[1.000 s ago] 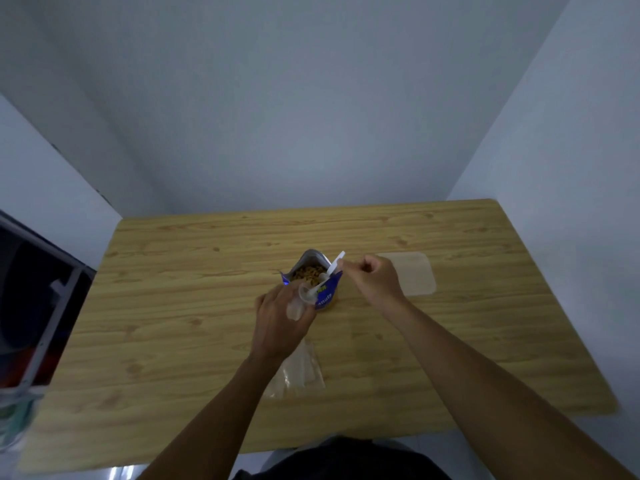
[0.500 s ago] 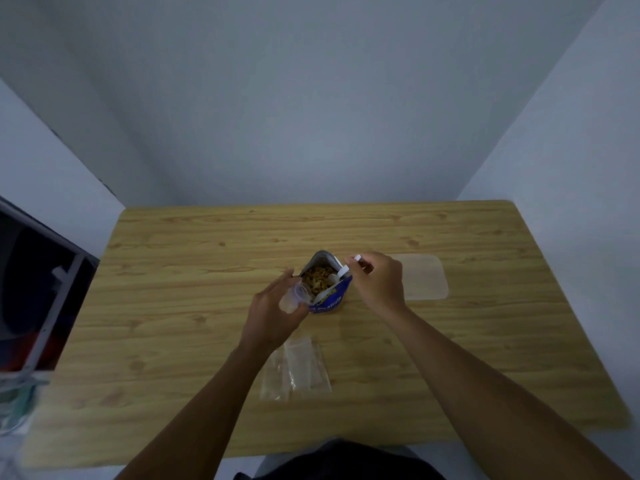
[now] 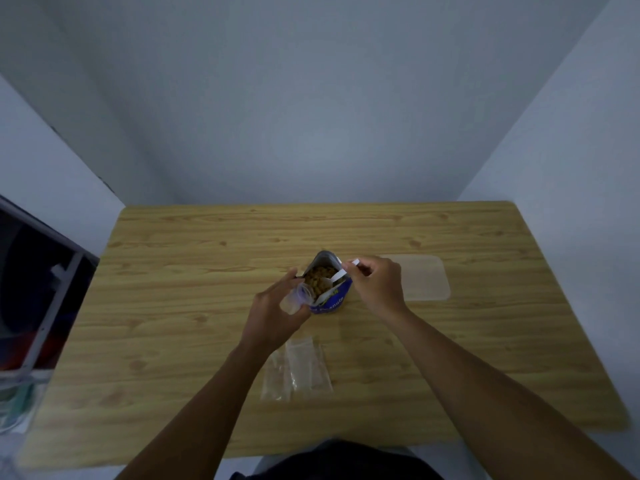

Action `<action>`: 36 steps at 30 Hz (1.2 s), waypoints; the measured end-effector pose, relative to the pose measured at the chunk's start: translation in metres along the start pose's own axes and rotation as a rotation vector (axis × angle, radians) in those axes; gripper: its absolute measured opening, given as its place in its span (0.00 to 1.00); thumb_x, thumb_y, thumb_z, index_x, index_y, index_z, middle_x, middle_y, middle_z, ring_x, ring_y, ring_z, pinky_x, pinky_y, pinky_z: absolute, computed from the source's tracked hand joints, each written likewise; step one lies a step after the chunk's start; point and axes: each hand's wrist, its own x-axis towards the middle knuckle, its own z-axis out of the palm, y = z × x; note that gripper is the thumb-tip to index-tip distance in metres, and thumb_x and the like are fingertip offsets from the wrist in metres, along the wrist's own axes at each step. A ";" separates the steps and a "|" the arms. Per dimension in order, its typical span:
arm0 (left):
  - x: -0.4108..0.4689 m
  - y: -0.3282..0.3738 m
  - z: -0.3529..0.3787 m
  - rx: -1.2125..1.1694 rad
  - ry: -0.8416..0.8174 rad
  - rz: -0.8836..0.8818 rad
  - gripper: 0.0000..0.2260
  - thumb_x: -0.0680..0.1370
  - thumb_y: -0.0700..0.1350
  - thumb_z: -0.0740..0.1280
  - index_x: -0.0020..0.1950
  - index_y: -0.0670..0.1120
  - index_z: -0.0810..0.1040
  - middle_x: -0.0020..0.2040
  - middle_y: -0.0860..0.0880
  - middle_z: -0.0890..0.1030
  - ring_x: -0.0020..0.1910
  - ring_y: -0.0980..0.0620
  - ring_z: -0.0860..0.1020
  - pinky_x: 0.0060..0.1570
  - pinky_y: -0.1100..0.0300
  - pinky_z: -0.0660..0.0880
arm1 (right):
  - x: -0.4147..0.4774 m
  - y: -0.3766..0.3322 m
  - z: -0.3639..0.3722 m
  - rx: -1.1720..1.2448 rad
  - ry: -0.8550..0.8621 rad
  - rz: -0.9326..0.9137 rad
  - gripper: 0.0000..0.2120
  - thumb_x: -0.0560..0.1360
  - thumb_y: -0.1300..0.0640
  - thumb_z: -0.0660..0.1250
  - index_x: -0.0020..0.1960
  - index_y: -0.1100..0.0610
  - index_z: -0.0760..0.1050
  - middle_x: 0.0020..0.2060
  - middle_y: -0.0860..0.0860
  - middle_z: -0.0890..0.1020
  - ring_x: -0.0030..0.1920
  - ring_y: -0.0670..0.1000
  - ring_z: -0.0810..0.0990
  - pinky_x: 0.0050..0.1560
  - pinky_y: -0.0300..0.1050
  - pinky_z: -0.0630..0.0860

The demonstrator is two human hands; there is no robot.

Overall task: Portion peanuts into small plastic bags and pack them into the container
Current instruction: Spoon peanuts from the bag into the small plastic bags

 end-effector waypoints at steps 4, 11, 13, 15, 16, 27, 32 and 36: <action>0.000 -0.001 -0.001 0.000 -0.005 0.015 0.23 0.68 0.43 0.77 0.63 0.46 0.80 0.69 0.50 0.76 0.67 0.58 0.75 0.64 0.56 0.76 | -0.003 0.000 0.007 0.048 -0.021 0.122 0.11 0.76 0.53 0.74 0.38 0.59 0.85 0.25 0.49 0.81 0.27 0.40 0.76 0.28 0.29 0.67; 0.001 -0.004 -0.003 0.016 -0.017 -0.002 0.25 0.69 0.44 0.76 0.66 0.46 0.79 0.71 0.50 0.75 0.67 0.58 0.74 0.65 0.54 0.75 | 0.003 0.009 0.001 0.136 0.050 0.325 0.15 0.76 0.51 0.73 0.35 0.60 0.82 0.28 0.56 0.82 0.28 0.47 0.75 0.33 0.41 0.71; 0.002 -0.004 -0.003 0.023 -0.022 -0.001 0.26 0.69 0.44 0.76 0.67 0.45 0.78 0.71 0.50 0.74 0.66 0.58 0.75 0.63 0.54 0.76 | 0.004 0.014 0.002 0.172 0.068 0.392 0.16 0.76 0.50 0.73 0.35 0.60 0.82 0.27 0.57 0.81 0.28 0.48 0.74 0.34 0.43 0.72; 0.002 -0.004 -0.002 0.026 -0.016 0.004 0.26 0.68 0.43 0.77 0.66 0.44 0.79 0.71 0.49 0.75 0.65 0.57 0.76 0.61 0.59 0.77 | 0.006 0.015 0.003 0.256 0.093 0.481 0.14 0.75 0.51 0.74 0.35 0.58 0.83 0.25 0.53 0.79 0.28 0.49 0.74 0.35 0.45 0.73; 0.003 -0.003 -0.002 0.030 -0.008 0.005 0.25 0.68 0.42 0.78 0.65 0.44 0.80 0.70 0.49 0.75 0.66 0.56 0.76 0.60 0.65 0.76 | 0.006 0.015 0.003 0.317 0.110 0.530 0.13 0.75 0.52 0.75 0.35 0.57 0.83 0.25 0.52 0.79 0.27 0.49 0.74 0.35 0.46 0.74; 0.022 0.007 -0.004 0.093 0.062 -0.056 0.20 0.68 0.43 0.77 0.60 0.46 0.82 0.47 0.51 0.76 0.42 0.58 0.76 0.43 0.68 0.71 | 0.015 0.020 -0.021 0.694 0.066 0.793 0.04 0.75 0.62 0.74 0.43 0.63 0.82 0.32 0.55 0.82 0.28 0.50 0.74 0.33 0.44 0.72; 0.032 0.014 -0.003 0.159 0.038 -0.052 0.15 0.69 0.44 0.76 0.55 0.46 0.83 0.41 0.52 0.76 0.38 0.61 0.72 0.39 0.73 0.65 | 0.023 0.009 -0.035 0.748 0.029 0.754 0.04 0.76 0.62 0.74 0.46 0.64 0.82 0.34 0.56 0.82 0.29 0.49 0.74 0.33 0.43 0.73; 0.038 0.022 -0.003 0.170 0.028 -0.025 0.11 0.69 0.43 0.75 0.50 0.46 0.83 0.38 0.52 0.75 0.37 0.55 0.73 0.38 0.63 0.67 | 0.028 -0.004 -0.043 0.693 -0.021 0.668 0.05 0.76 0.61 0.73 0.47 0.64 0.83 0.37 0.56 0.84 0.30 0.48 0.74 0.35 0.43 0.75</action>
